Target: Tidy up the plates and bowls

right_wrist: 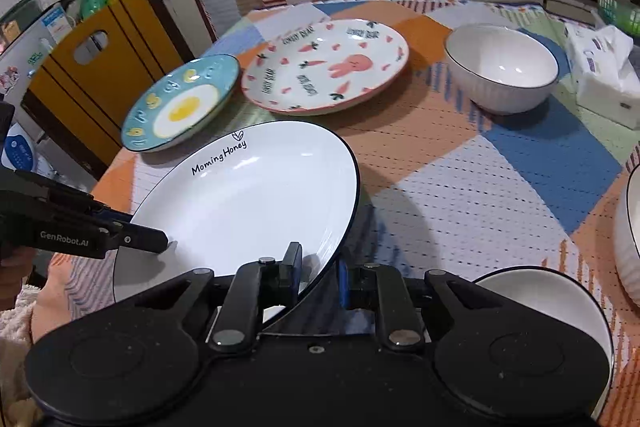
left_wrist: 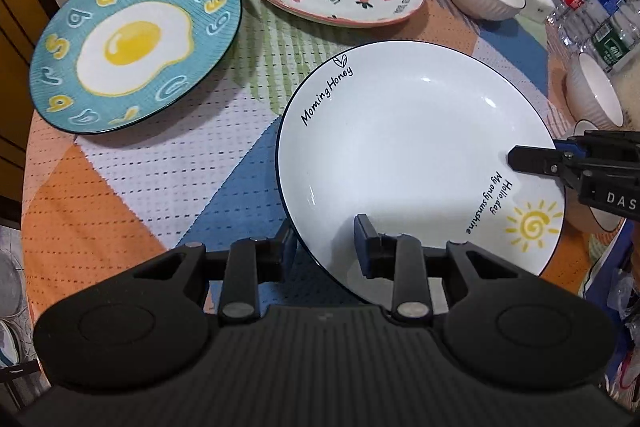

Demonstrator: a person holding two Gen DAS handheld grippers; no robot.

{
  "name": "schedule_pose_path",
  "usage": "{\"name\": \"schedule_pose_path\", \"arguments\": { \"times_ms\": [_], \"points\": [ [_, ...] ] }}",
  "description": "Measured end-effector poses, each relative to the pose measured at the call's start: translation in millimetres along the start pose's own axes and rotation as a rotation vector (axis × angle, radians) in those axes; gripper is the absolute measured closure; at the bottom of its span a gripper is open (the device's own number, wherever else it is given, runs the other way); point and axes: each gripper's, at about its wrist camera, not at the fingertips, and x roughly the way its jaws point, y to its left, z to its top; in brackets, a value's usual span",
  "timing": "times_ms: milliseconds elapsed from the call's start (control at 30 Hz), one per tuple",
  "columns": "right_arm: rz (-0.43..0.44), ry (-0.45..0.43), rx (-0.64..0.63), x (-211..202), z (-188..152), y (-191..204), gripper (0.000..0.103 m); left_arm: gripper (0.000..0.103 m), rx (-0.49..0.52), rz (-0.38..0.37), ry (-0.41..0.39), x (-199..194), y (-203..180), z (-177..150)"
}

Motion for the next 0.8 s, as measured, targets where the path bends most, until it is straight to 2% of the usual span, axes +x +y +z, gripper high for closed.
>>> {"name": "schedule_pose_path", "arguments": {
  "times_ms": [267,400,567,800],
  "points": [
    [-0.055,0.044,-0.005,13,3,1,0.078,0.074,0.044,0.015,0.034,9,-5,10],
    [-0.13,0.083,-0.012,22,10,5,0.077,0.074,0.043,0.007,0.041,12,-8,5],
    [-0.253,0.145,-0.075,38,13,18,0.068,0.074,0.047,0.007,0.029,8,-13,3],
    [-0.326,0.126,-0.126,35,15,31,0.066,0.074,0.053,0.012,0.026,-1,-14,-1]
  ]
}}
